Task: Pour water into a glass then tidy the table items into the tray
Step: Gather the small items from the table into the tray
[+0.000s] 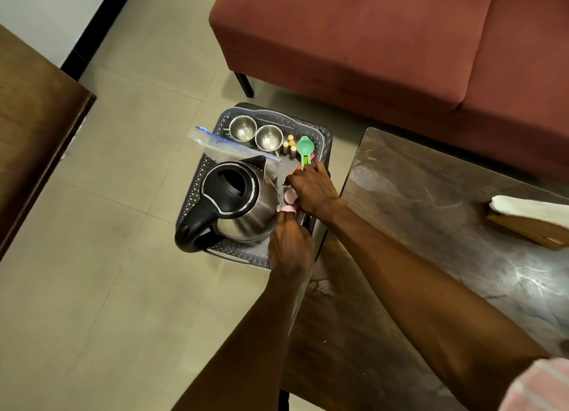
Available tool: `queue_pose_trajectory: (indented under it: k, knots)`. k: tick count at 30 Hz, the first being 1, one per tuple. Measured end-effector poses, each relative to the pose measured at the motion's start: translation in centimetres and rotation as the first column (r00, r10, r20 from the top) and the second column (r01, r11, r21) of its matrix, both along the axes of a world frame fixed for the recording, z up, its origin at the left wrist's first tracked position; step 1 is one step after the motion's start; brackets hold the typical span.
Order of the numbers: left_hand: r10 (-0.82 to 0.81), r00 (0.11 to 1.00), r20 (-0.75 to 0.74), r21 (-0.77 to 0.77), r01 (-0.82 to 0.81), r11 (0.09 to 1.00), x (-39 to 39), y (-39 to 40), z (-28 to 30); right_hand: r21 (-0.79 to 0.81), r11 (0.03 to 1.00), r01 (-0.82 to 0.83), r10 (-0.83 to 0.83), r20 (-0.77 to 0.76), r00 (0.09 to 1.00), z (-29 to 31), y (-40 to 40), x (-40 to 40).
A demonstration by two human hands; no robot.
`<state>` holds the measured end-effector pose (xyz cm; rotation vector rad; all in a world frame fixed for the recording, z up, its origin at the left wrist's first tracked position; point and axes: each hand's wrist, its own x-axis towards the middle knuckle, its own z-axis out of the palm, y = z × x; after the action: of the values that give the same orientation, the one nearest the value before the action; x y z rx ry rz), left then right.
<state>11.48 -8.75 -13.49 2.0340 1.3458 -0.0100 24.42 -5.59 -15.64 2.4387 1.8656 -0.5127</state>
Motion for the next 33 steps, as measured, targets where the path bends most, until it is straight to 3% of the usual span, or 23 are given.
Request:
queue_pose_trajectory:
  k: [4, 7, 11, 18, 24, 30, 33]
  knots:
    - [-0.036, 0.999, -0.009, 0.028, 0.036, 0.999, 0.2, -0.1, 1.0, 0.119, 0.979, 0.165, -0.149, -0.132, 0.98, 1.3, -1.9, 0.4]
    - [-0.077, 0.996, -0.054, 0.088, 0.082, 0.993, 1.0, -0.6, 1.9, 0.188, 0.912, 0.364, -0.313, -0.253, 0.915, 2.2, -4.5, 1.1]
    - [-0.151, 0.987, -0.061, 0.113, 0.158, 0.981, 2.8, -2.6, 2.5, 0.209, 0.769, 0.604, -0.494, -0.405, 0.77, 3.1, -9.3, 1.9]
    - [-0.281, 0.958, 0.06, 0.088, 0.275, 0.957, 7.6, -10.7, 3.0, 0.194, 0.517, 0.833, -0.696, -0.472, 0.542, 4.1, -20.2, 4.0]
    - [-0.43, 0.897, 0.107, -0.021, 0.434, 0.901, 11.1, -21.7, 2.1, 0.11, 0.233, 0.966, -0.841, -0.475, 0.257, 3.8, -33.3, 4.4]
    - [-0.596, 0.798, 0.091, -0.108, 0.603, 0.79, 13.4, -32.1, 1.1, 0.071, 0.081, 0.994, -0.887, -0.45, 0.105, 3.5, -45.3, 4.8]
    - [-0.67, 0.741, 0.049, -0.14, 0.669, 0.73, 13.9, -36.7, 0.4, 0.093, -0.038, 0.995, -0.897, -0.441, 0.007, 3.2, -51.1, 4.9]
